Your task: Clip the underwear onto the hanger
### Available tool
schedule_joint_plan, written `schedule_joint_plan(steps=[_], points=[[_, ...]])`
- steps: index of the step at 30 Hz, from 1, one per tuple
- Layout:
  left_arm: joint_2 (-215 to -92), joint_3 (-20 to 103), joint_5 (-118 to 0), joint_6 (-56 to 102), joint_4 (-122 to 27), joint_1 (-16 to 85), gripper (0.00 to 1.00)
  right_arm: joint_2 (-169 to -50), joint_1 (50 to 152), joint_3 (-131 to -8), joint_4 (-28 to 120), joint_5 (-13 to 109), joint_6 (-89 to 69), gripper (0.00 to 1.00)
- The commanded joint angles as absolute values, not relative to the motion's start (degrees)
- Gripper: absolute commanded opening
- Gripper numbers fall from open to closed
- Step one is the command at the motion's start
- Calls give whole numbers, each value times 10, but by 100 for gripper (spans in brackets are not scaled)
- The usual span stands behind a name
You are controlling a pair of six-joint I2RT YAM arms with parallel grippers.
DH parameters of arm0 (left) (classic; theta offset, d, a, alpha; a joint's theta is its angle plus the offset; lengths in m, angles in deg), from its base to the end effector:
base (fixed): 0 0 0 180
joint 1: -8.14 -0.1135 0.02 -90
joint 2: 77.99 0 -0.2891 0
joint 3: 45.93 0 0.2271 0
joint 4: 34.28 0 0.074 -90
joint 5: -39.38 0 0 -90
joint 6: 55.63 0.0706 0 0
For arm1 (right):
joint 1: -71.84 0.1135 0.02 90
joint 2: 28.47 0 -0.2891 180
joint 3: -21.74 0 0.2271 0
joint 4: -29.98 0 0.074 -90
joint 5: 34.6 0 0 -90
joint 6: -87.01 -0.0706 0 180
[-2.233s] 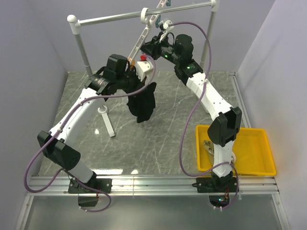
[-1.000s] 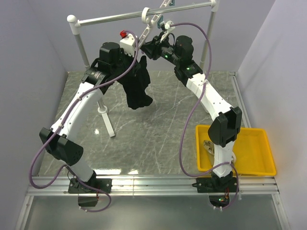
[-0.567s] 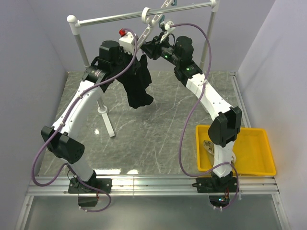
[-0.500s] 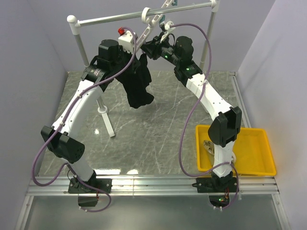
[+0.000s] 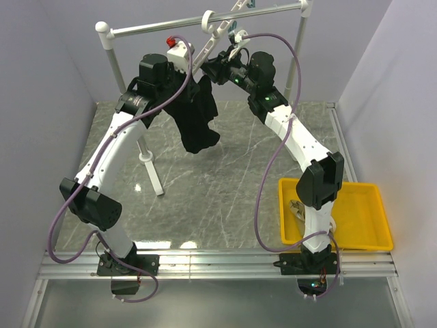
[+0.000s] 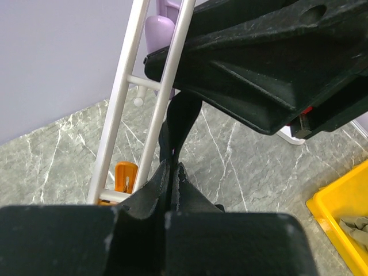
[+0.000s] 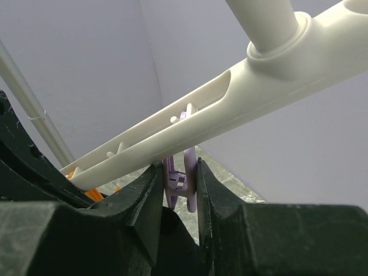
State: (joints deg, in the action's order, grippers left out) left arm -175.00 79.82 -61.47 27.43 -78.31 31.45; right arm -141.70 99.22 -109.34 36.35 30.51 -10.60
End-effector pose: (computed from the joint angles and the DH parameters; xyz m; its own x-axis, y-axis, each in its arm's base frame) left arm 0.3554 -0.1676 0.4718 -0.3075 0.0033 -0.9515 0.5221 0.8366 -0.1658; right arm 0.4174 0.2497 0.4762 0.0714 0.1723 -0.9825 -0.7999 0.5983 0.0468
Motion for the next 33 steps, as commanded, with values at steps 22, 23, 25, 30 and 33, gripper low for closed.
schedule_joint_plan(steps=[22,23,25,30,33], points=[[-1752,794,-546,233,-780,289,0,-1393,987,-1106,349,306,-134,0],[-1749,793,-546,230,-776,290,0,-1393,987,-1107,350,306,-134,0],[-1747,793,-543,228,-774,290,0,-1392,988,-1105,349,307,-133,0],[-1753,806,-537,219,-777,288,0,-1392,989,-1104,348,311,-134,0],[-1751,804,-535,213,-775,289,0,-1394,990,-1106,347,311,-136,0]])
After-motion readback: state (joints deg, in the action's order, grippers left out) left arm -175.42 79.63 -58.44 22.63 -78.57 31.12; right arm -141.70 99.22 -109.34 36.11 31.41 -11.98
